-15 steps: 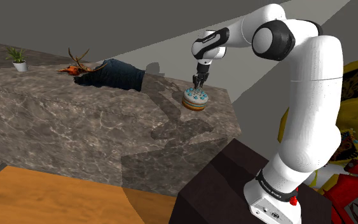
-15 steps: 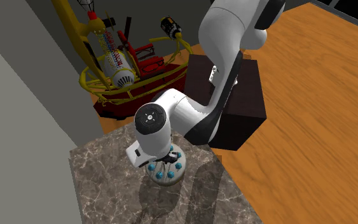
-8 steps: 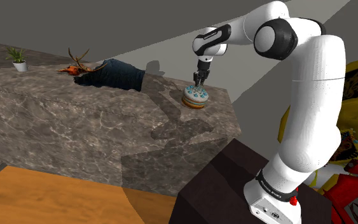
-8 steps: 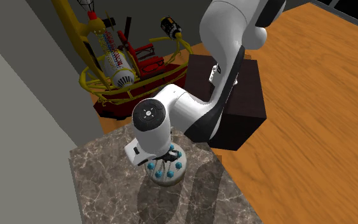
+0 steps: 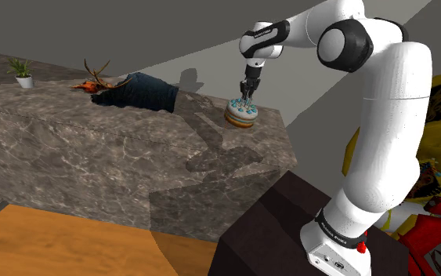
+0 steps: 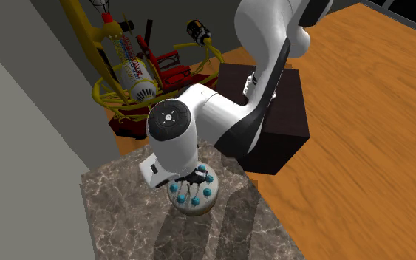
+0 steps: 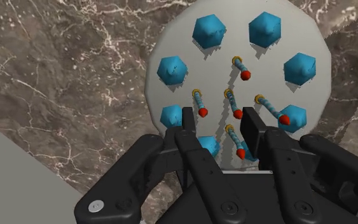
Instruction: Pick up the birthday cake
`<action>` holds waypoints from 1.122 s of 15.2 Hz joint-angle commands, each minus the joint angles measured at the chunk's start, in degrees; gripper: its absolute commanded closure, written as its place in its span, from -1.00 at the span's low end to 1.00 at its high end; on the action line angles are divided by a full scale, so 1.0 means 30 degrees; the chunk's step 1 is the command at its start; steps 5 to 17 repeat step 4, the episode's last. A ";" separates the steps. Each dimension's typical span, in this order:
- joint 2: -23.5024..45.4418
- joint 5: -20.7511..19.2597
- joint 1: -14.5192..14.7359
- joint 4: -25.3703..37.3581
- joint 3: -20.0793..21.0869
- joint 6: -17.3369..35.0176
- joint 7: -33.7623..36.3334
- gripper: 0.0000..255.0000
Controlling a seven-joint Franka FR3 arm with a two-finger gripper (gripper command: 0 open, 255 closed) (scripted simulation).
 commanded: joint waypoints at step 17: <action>-0.0219 -0.0059 -0.0021 0.0546 -0.0043 -0.0706 -0.0003 1.00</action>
